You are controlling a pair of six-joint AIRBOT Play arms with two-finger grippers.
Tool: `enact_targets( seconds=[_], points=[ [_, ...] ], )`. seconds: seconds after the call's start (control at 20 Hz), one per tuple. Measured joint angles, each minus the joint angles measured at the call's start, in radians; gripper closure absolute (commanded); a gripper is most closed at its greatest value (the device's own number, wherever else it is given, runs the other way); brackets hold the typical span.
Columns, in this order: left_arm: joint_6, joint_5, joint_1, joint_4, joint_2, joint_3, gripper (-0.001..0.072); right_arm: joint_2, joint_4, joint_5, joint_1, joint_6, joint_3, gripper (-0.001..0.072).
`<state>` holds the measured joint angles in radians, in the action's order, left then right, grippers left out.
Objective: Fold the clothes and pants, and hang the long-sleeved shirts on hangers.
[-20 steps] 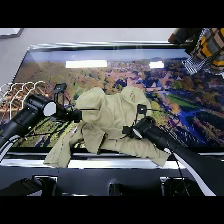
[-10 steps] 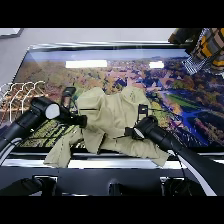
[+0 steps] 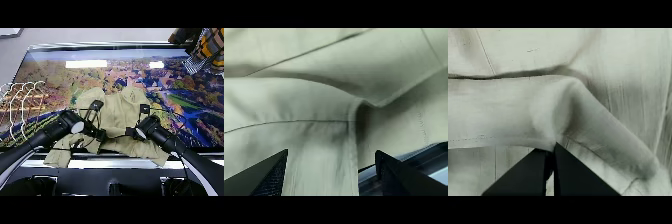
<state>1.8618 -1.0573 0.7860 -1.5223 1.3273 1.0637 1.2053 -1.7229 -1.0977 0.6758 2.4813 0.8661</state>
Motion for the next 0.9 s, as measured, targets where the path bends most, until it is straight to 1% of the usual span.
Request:
enact_targets(
  seconds=[0.15, 0.35, 0.4, 0.45, 0.5, 0.55, 0.7, 0.9],
  points=[
    [0.026, 0.009, 0.032, -0.059, 0.034, 0.000, 0.0083, 0.000, 0.002, 0.000, 0.000, 0.000, 0.000, 0.0671],
    [0.055, 0.027, 0.045, -0.095, 0.086, 0.000, 0.0087, 0.000, 0.006, 0.000, 0.000, 0.002, 0.000, 0.0671],
    [0.064, 0.039, 0.047, -0.098, 0.098, 0.000, 0.0113, 0.000, 0.010, 0.000, 0.000, 0.004, 0.000, 0.0671],
    [0.077, 0.048, 0.048, -0.101, 0.110, 0.000, 0.0167, 0.000, 0.011, -0.002, 0.000, 0.004, 0.000, 0.0671],
    [0.092, 0.056, 0.048, -0.103, 0.120, 0.000, 0.0413, -0.001, 0.014, -0.002, 0.000, 0.004, 0.000, 0.0671],
    [0.108, 0.063, 0.047, -0.105, 0.128, 0.000, 0.0684, -0.001, 0.018, -0.002, 0.000, 0.004, 0.000, 0.0671],
    [0.135, 0.060, 0.035, -0.101, 0.135, 0.013, 0.0683, -0.003, 0.034, -0.014, 0.000, 0.004, 0.002, 0.0672],
    [0.131, -0.030, -0.024, -0.096, 0.100, 0.138, 0.0682, -0.047, 0.031, -0.127, 0.000, -0.006, 0.064, 0.0673]
  ],
)
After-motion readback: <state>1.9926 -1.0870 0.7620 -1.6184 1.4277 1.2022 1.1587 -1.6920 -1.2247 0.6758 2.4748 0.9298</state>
